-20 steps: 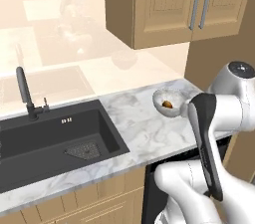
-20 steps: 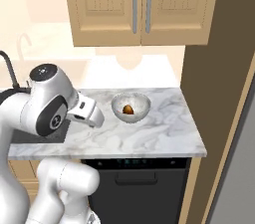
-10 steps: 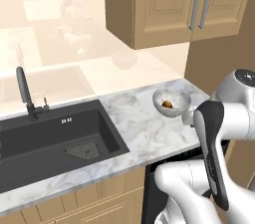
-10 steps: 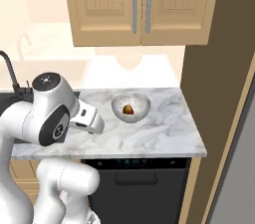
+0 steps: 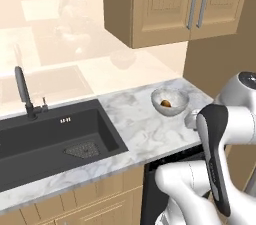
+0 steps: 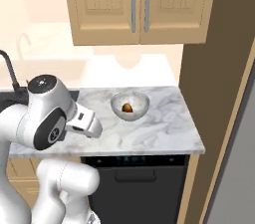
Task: Take the mango, mushroom, and squash from the freezer and place them in the bowl on the counter.
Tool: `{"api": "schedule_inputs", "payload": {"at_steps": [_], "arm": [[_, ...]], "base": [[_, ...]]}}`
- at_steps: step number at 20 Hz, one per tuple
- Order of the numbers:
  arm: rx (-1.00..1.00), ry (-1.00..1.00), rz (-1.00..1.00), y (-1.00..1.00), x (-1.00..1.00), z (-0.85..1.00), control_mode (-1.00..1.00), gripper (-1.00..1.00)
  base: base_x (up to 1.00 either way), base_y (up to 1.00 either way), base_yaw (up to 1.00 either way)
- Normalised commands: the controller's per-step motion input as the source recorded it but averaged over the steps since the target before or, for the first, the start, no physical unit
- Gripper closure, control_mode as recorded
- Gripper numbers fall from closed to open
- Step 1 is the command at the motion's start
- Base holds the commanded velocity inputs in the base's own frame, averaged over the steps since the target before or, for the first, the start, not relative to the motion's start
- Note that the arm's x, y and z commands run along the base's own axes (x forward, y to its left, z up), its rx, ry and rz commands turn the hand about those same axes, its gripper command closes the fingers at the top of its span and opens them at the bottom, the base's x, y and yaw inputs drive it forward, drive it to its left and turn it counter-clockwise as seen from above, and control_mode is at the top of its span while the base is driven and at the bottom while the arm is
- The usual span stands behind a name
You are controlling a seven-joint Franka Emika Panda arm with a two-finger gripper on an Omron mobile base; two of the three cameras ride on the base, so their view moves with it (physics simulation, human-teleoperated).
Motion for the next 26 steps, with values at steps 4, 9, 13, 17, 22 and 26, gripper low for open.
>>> {"api": "schedule_inputs", "payload": {"at_steps": [4, 9, 13, 17, 22, 26], "arm": [[0.0, 0.0, 0.0, 0.0, 0.0, 0.0, 1.0, -1.0], [0.0, 0.0, 0.0, 0.0, 0.0, 0.0, 1.0, -1.0], [0.0, 0.0, 0.0, 0.0, 0.0, 0.0, 1.0, -1.0], [0.0, 0.0, 0.0, 0.0, 0.0, 0.0, 1.0, -1.0], [0.0, 0.0, 0.0, 0.0, 0.0, 0.0, 1.0, -1.0], [0.0, 0.0, 0.0, 0.0, 0.0, 0.0, 1.0, -1.0]], "base": [[-0.59, -0.03, -0.13], [-0.67, -0.19, -0.15], [-0.47, -0.52, -0.17], [-0.13, -0.68, -0.1], [0.08, -0.73, 0.07], [0.0, -0.72, 0.15]]}}
